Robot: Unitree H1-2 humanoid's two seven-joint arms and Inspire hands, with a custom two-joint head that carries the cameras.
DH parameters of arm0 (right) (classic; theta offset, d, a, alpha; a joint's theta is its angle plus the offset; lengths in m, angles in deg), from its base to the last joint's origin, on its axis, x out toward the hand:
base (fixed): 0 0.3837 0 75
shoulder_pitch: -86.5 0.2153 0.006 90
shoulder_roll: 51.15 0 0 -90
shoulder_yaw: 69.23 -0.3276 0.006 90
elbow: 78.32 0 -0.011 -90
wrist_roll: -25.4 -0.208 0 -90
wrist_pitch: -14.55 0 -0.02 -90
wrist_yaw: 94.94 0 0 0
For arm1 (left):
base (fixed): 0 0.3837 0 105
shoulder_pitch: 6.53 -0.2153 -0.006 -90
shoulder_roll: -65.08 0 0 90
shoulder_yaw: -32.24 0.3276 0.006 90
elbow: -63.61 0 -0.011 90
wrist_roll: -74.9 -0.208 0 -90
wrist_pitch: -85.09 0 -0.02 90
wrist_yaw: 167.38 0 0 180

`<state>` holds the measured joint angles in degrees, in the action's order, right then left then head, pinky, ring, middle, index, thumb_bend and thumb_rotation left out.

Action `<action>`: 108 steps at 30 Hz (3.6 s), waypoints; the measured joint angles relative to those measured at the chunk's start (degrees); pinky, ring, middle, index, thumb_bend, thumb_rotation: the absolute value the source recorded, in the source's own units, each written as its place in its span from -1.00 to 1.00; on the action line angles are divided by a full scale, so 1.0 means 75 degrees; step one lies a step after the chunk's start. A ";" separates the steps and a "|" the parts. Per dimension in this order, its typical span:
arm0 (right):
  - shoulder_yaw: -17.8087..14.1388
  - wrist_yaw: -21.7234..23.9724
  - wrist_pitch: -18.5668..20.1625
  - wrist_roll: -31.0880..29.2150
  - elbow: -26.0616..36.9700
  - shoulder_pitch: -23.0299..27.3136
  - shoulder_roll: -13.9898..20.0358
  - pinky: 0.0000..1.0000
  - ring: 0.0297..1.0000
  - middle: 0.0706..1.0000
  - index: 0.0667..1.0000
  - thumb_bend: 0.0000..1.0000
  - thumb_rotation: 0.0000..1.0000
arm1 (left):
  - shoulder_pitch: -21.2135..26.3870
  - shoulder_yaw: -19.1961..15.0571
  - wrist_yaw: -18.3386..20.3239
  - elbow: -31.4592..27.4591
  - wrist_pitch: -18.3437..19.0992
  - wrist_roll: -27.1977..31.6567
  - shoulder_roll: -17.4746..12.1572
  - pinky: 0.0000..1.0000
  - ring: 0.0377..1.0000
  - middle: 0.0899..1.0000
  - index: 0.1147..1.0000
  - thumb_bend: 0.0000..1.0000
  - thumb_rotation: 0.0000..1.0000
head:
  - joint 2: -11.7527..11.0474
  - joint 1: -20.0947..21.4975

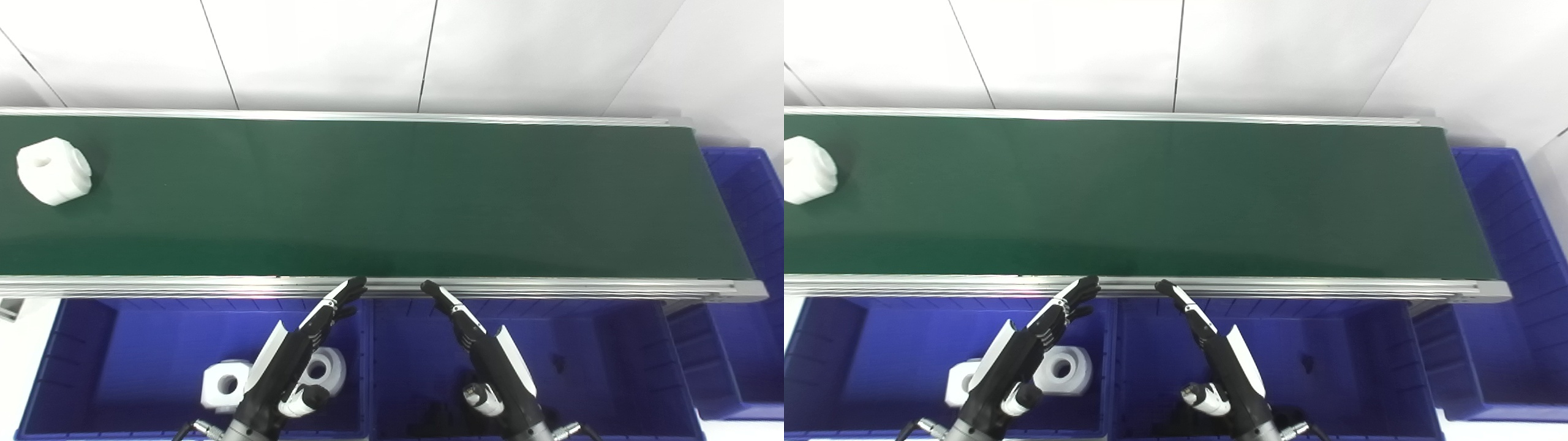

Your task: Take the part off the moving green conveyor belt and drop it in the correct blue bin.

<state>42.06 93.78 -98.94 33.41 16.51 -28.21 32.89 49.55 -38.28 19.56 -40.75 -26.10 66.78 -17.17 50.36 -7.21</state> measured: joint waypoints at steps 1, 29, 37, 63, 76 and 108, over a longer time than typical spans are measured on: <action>-0.0001 -0.0017 0.0000 0.0007 -0.0035 0.0000 0.0000 0.98 0.97 0.89 0.82 1.00 1.00 | -0.0004 -0.0008 0.0000 0.0007 -0.0038 0.0000 0.0001 0.82 0.89 0.86 0.84 0.86 1.00 | -0.0023 -0.0012; 0.0064 -0.0069 -0.0004 -0.0311 -0.0149 -0.0005 0.0000 0.73 0.82 0.86 0.79 1.00 0.98 | -0.0087 -0.0092 -0.0031 0.0214 -0.0130 -0.0276 0.0068 0.86 0.90 0.85 0.80 0.94 1.00 | -0.0152 -0.0059; 0.0063 -0.0071 -0.0004 -0.0330 -0.0190 -0.0015 -0.0015 0.73 0.82 0.85 0.78 1.00 0.97 | -0.0112 -0.0118 -0.0030 0.0213 -0.0109 -0.0392 0.0065 0.88 0.92 0.86 0.81 0.96 1.00 | -0.0152 -0.0035; 0.0063 -0.0050 -0.0005 -0.0377 -0.0230 -0.0015 -0.0011 0.73 0.82 0.85 0.78 1.00 0.96 | -0.0111 -0.0116 -0.0032 0.0213 -0.0099 -0.0497 0.0076 0.89 0.91 0.85 0.81 0.97 1.00 | -0.0223 -0.0023; 0.0066 -0.0041 -0.0006 -0.0363 -0.0238 -0.0015 0.0003 0.72 0.81 0.85 0.77 1.00 0.95 | -0.0111 -0.0108 -0.0031 0.0223 -0.0099 -0.0491 0.0075 0.90 0.90 0.86 0.81 0.95 1.00 | -0.0258 -0.0012; 0.0094 -0.0046 -0.0076 -0.0805 -0.2254 0.0783 0.0157 0.62 0.79 0.82 0.72 1.00 0.90 | 0.1074 0.0828 -0.1273 0.2649 -0.0485 -0.0494 0.0017 0.60 0.71 0.67 0.60 0.97 0.98 | -0.2824 -0.1534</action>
<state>42.76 93.43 -99.51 27.37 -0.40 -22.34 34.07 57.60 -32.07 10.01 -20.88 -29.74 63.08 -17.04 29.18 -18.71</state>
